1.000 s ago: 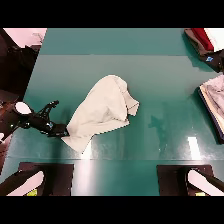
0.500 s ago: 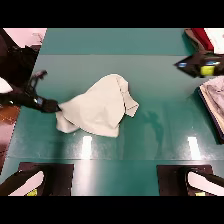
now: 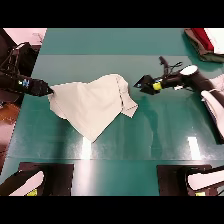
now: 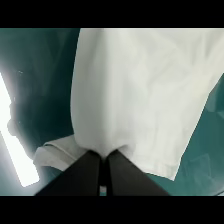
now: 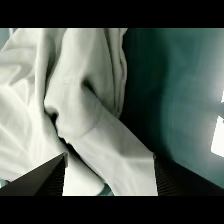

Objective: Fold the shirts.

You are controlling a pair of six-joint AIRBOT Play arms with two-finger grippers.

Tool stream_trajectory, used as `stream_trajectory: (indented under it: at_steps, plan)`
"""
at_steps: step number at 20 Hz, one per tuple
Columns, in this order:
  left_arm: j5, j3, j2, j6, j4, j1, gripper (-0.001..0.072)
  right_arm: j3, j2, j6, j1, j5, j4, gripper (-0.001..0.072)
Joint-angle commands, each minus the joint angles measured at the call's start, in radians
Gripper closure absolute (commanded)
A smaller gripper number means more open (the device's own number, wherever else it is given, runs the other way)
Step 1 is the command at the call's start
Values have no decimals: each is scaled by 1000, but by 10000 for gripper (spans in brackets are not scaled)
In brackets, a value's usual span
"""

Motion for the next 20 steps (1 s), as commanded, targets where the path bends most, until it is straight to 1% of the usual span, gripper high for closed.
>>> stream_trajectory:
  at_steps: [1,5,8,9,10,11,12,13,15,17,20]
  plan:
    - [30,11,1,0,1,1,682,1,-81,-47,51,-38,109,118]
    - [56,11,1,-11,-1,1,681,4,-89,-47,74,-93,108,118]
    - [56,10,0,-27,-2,1,681,63,-100,-48,90,-104,105,124]
    - [56,10,0,-27,-3,1,681,100,-111,-49,101,-102,104,189]
    - [55,10,0,-27,-3,1,681,135,-124,-51,110,-101,99,212]
    - [53,10,0,-28,-3,1,681,171,-137,-51,119,-101,88,293]
    - [51,10,0,-28,-3,1,681,198,-146,-52,125,-92,58,541]
    - [47,10,0,-28,-3,1,681,223,-148,-53,129,-82,4,698]
    - [42,10,0,-25,-3,1,681,264,-131,-47,129,-63,-141,700]
    - [49,18,0,-25,5,1,682,294,-70,-10,107,-56,-279,701]
    - [70,136,0,-26,12,1,682,348,90,-8,26,-42,-386,700]
